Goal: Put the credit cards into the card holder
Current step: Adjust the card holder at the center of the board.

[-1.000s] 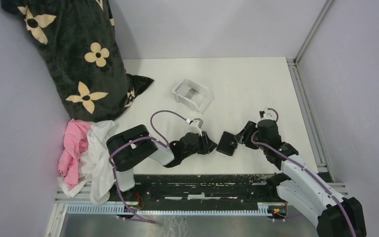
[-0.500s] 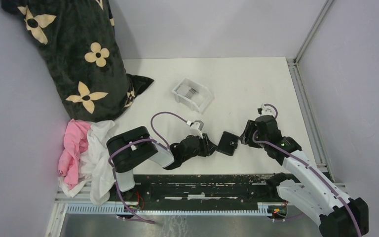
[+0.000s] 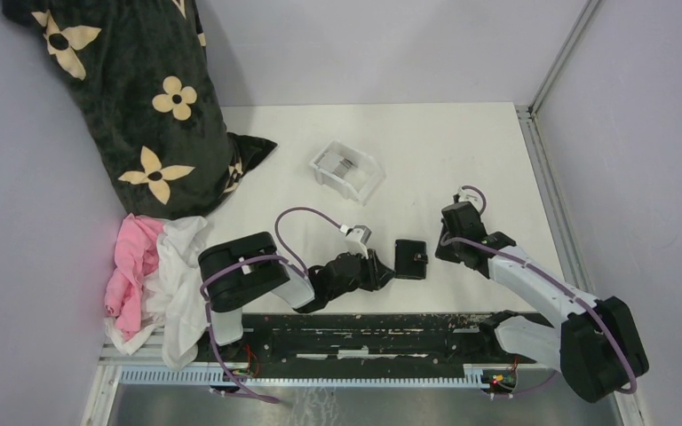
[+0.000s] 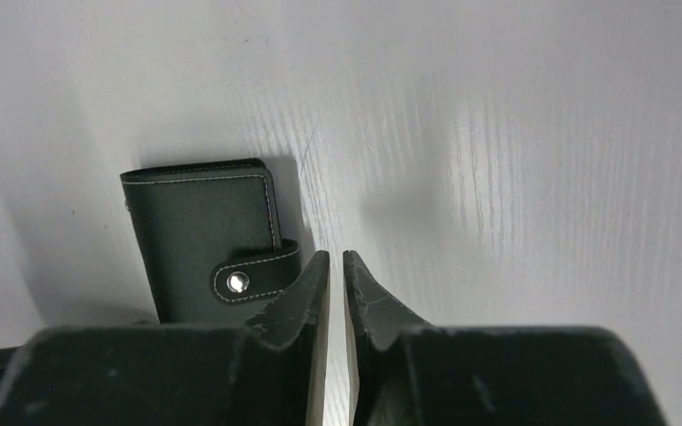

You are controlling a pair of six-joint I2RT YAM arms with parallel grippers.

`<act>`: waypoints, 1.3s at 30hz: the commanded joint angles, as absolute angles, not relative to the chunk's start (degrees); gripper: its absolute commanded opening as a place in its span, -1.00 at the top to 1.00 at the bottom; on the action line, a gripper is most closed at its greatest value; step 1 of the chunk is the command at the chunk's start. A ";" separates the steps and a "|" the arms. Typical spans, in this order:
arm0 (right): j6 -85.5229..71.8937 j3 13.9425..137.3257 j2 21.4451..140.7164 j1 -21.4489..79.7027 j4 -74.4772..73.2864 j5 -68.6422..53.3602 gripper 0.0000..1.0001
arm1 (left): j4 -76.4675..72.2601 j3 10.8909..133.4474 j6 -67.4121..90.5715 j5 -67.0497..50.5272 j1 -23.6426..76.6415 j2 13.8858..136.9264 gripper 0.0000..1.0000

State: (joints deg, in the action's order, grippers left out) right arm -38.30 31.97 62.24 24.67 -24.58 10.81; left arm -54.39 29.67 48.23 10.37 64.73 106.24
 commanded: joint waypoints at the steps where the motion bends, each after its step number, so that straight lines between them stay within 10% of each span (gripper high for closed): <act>1: -38.55 32.68 67.07 24.82 -17.30 11.97 0.73 | -52.40 29.33 44.08 10.85 65.97 108.02 0.37; 15: -35.87 41.65 80.44 24.76 -11.33 11.96 0.68 | -44.96 32.43 45.12 10.23 68.60 107.04 0.37; 39: -25.59 44.36 67.93 38.07 -28.14 26.81 0.22 | -39.05 24.65 46.66 28.19 70.36 90.19 0.25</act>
State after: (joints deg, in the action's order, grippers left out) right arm -28.29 43.55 71.68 37.74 -23.20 20.14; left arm -32.97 26.15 48.31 24.86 70.15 89.82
